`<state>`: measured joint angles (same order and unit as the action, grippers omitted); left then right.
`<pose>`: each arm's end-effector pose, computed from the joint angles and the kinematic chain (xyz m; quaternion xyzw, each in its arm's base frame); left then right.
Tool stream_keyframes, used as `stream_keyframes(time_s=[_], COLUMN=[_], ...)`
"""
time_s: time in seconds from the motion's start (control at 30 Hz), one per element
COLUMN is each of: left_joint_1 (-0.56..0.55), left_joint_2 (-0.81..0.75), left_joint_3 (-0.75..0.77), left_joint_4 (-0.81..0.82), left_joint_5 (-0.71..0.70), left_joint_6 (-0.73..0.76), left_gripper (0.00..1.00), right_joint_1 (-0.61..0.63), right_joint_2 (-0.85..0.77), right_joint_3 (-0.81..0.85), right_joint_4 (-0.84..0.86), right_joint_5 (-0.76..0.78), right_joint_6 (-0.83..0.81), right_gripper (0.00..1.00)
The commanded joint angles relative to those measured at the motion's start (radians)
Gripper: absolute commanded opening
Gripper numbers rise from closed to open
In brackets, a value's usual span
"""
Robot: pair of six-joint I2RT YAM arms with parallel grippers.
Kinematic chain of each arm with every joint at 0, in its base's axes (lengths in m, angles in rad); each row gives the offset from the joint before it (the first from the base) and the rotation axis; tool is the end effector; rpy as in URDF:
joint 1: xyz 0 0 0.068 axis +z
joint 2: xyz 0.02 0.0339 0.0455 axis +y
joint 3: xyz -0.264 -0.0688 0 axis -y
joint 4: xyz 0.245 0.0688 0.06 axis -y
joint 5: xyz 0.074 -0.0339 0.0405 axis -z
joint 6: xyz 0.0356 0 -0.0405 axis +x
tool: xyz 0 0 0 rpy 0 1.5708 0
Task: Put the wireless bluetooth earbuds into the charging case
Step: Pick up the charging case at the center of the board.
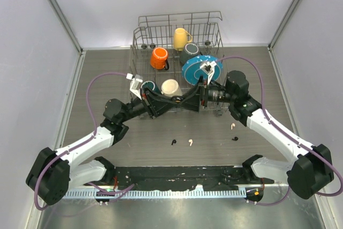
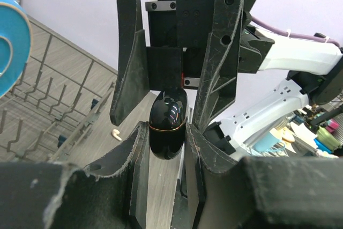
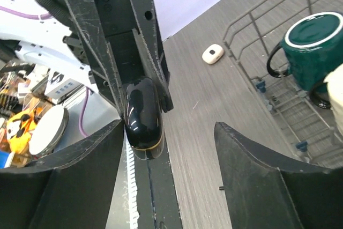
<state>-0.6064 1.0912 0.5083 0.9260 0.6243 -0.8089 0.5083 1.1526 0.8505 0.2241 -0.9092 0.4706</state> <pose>0.1793 -0.1497 0.2976 0.1943 0.5707 -0.6401 0.4762 0.2136 0.1511 0.3317 -0.3105 0.6538 0.5713 0.3869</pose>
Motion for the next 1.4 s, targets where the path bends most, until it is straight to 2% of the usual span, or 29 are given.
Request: stream_keyframes(time_s=[0.0,0.2,0.33,0.4,0.43,0.47,0.5,0.6,0.63,0.87,1.1,1.37], left_joint_1=[-0.004,-0.004,-0.004,-0.004,-0.004,-0.004,-0.004,-0.004,-0.004,-0.006,-0.007,-0.016], left_joint_2=[-0.011,-0.048,-0.060,-0.060,-0.065,-0.065,-0.065,-0.071,-0.082,-0.108,-0.077,-0.053], left_joint_3=[0.038,0.035,0.035,0.035,0.032,0.029,0.019,-0.011,-0.017,-0.056,-0.088,-0.100], left_joint_4=[0.025,-0.072,-0.111,-0.102,-0.089,-0.079,-0.069,-0.004,0.019,0.054,0.154,0.188], left_joint_5=[-0.041,-0.103,-0.150,-0.147,-0.146,-0.138,-0.135,-0.107,-0.107,-0.106,-0.118,-0.159], left_joint_6=[0.019,0.062,0.071,0.070,0.071,0.076,0.082,0.109,0.128,0.189,0.208,0.229], left_gripper=[0.00,0.00,0.00,0.00,0.00,0.00,0.00,0.00,0.00,0.00,0.00,0.00], right_joint_1=[-0.007,-0.014,-0.016,-0.016,-0.014,-0.016,-0.017,-0.017,-0.019,-0.017,-0.010,0.013], right_joint_2=[-0.054,-0.165,-0.224,-0.240,-0.237,-0.229,-0.220,-0.188,-0.186,-0.203,-0.151,-0.103], right_joint_3=[0.002,-0.007,-0.021,-0.005,0.011,0.053,0.073,0.091,0.073,-0.067,-0.108,-0.128], right_joint_4=[-0.020,-0.094,-0.115,-0.190,-0.234,-0.340,-0.379,-0.399,-0.385,-0.077,0.058,0.145], right_joint_5=[0.168,0.400,0.446,0.505,0.586,0.625,0.638,0.555,0.532,0.422,0.351,0.302], right_joint_6=[-0.007,0.028,0.059,0.088,0.109,0.137,0.207,0.351,0.450,0.805,0.988,1.048], right_gripper=[0.75,0.77,0.78,0.78,0.78,0.78,0.78,0.78,0.78,0.78,0.78,0.78])
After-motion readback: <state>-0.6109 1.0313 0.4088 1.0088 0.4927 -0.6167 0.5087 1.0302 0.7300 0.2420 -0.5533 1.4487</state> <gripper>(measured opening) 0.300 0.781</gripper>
